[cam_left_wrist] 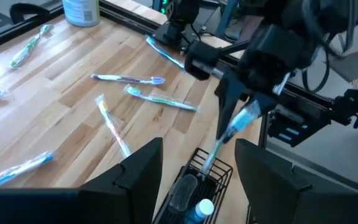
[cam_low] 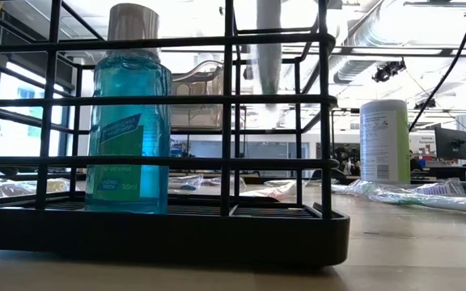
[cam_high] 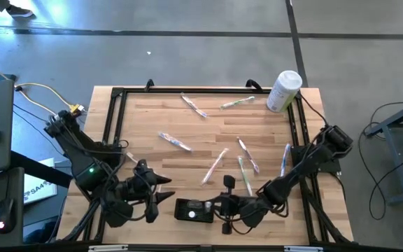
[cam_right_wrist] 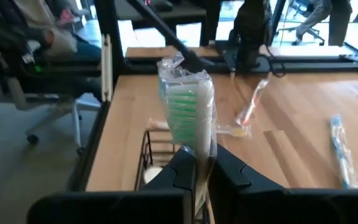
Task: Pick & Place toothbrushing station
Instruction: Put the middle left green toothbrush into the black wire organizer
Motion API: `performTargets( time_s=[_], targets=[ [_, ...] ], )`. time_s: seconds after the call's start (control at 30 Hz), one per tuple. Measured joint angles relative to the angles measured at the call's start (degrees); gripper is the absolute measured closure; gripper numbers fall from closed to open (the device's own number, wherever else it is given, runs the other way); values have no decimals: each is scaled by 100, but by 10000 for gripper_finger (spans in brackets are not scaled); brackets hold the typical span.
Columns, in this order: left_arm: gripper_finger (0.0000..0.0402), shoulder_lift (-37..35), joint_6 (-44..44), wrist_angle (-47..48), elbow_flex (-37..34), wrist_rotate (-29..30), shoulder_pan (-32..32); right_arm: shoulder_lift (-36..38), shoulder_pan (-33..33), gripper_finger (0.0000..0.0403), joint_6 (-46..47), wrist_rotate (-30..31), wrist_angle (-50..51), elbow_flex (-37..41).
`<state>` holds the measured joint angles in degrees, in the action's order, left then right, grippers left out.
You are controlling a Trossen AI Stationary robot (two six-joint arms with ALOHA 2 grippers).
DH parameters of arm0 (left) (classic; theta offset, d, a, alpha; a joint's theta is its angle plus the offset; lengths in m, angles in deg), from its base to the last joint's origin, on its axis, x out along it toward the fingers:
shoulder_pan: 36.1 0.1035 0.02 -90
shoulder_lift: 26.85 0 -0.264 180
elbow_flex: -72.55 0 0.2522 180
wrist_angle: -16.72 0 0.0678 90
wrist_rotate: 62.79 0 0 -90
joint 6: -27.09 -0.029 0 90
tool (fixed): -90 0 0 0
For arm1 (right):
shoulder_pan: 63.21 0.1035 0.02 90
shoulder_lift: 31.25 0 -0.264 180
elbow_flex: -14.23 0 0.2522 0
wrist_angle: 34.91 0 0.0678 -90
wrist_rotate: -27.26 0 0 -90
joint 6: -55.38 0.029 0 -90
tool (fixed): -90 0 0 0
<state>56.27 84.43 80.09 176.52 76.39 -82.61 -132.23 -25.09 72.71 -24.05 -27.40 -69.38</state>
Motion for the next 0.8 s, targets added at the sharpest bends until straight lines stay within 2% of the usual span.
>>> performTargets(
  time_s=[0.27, 0.8],
  targets=[
    [203, 25, -26, -237, 2, 226, 0, -265, -89, 391, 131, -145, -215, -4],
    [203, 23, -280, -318, 2, 262, 0, -395, -231, 391, 547, -109, -60, 0]
  ],
)
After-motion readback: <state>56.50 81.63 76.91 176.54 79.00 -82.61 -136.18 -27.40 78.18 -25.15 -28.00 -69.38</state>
